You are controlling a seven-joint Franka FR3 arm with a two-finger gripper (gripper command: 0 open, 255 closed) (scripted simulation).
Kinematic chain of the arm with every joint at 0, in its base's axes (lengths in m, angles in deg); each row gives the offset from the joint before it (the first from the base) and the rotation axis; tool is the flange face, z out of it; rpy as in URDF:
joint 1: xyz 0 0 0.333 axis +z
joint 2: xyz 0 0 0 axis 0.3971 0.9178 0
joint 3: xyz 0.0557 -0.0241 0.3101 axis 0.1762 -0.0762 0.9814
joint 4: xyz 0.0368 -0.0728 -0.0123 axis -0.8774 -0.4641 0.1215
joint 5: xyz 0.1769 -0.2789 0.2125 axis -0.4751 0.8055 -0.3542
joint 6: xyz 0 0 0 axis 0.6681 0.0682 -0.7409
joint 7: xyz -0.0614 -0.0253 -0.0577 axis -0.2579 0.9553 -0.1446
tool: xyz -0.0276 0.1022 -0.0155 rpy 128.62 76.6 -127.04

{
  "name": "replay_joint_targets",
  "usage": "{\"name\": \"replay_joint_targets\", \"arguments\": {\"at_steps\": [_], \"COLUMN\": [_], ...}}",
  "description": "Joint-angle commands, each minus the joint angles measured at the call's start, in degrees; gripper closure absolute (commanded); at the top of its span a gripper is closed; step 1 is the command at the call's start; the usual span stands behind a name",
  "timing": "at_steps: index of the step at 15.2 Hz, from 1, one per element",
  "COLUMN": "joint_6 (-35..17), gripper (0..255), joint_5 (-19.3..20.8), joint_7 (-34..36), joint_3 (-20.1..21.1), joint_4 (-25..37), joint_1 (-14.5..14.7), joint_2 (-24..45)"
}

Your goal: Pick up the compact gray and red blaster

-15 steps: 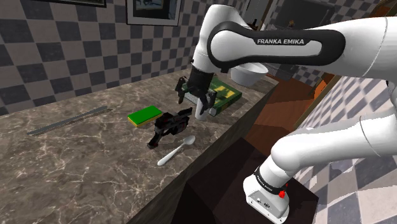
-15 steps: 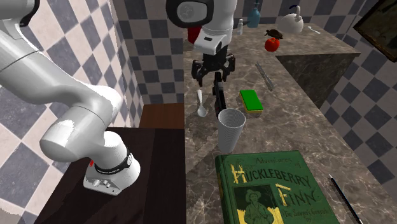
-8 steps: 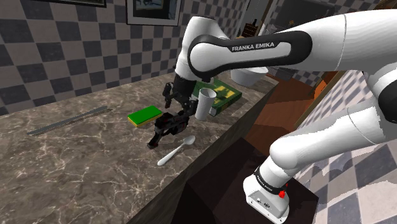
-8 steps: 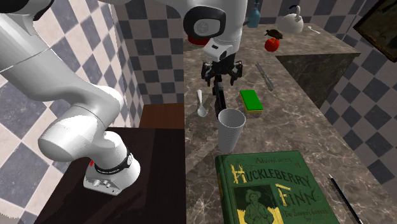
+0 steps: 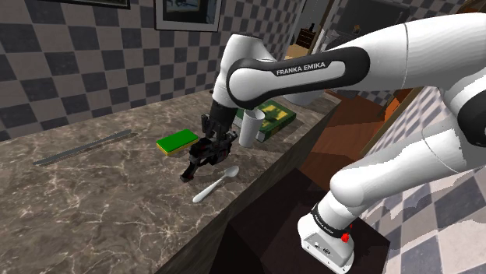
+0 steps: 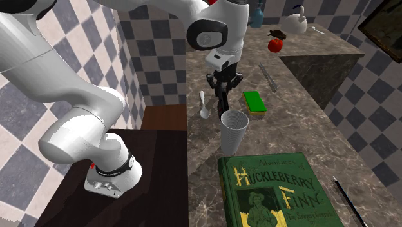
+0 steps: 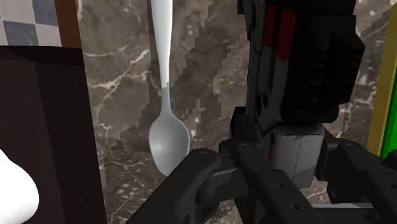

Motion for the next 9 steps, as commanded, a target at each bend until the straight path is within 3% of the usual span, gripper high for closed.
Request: {"name": "replay_joint_targets", "arguments": {"at_steps": [1,9], "joint_6": [-0.11,0.80], "gripper": [255,255], "joint_5": [0.03,-0.04], "joint_7": [0.01,0.02], "joint_3": [0.04,-0.25], "joint_4": [-0.02,0.43], "joint_1": [-0.03,0.07], "joint_2": [0.08,-0.41]}}
